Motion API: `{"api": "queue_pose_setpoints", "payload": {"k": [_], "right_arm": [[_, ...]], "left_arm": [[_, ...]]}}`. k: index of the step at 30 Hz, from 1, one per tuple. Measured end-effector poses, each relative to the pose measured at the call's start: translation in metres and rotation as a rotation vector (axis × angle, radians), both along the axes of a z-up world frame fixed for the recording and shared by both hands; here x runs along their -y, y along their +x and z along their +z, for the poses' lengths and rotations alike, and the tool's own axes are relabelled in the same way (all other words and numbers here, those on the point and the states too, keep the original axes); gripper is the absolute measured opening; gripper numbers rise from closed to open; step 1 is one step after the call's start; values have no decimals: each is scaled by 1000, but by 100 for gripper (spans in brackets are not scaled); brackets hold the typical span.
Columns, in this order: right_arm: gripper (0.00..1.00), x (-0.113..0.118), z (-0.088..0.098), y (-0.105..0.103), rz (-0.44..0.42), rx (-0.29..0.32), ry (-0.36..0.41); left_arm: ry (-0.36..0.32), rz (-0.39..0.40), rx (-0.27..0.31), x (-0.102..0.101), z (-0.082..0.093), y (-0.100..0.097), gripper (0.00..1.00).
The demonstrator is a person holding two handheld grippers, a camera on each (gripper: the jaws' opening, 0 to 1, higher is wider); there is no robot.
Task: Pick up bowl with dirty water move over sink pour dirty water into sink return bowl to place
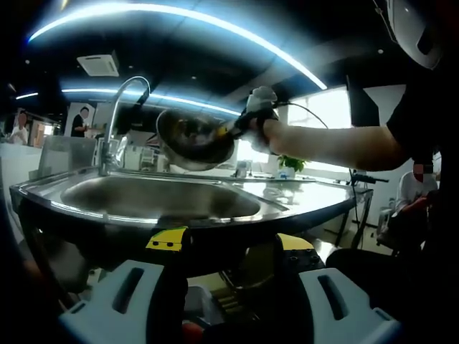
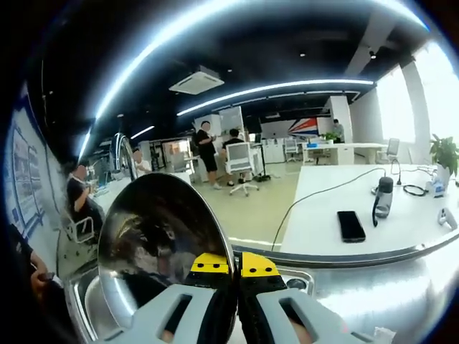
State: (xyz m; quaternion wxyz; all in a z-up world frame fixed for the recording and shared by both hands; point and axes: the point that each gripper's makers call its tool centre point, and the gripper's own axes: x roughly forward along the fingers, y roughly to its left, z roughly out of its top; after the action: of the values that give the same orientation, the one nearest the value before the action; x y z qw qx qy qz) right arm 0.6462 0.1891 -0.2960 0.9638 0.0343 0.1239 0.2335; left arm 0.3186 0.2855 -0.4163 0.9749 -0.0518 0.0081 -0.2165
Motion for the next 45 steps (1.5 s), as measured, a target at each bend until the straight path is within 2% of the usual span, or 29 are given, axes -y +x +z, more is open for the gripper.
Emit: {"api": "queue_pose_setpoints", "payload": {"k": [9,16,25,34,45], "right_arm": [[0,-1,14,-3,-2,81,-15],[0,-3,16,-3,2,103,-7],[0,-3,29,-3,-14,150,17],[0,-9,37,-6,-3,226,-36],[0,-9,46,-6,-15,280,-12]], "left_arm": [[0,1,-4,-3,-3,3,46],[3,-2,-8,-2,-5,3,46],[6,-4,-16,-8,-9,4,46],[16,-5,-19,-14,-12,9,46],[24,-13,-28,-11,-14,11,45]]}}
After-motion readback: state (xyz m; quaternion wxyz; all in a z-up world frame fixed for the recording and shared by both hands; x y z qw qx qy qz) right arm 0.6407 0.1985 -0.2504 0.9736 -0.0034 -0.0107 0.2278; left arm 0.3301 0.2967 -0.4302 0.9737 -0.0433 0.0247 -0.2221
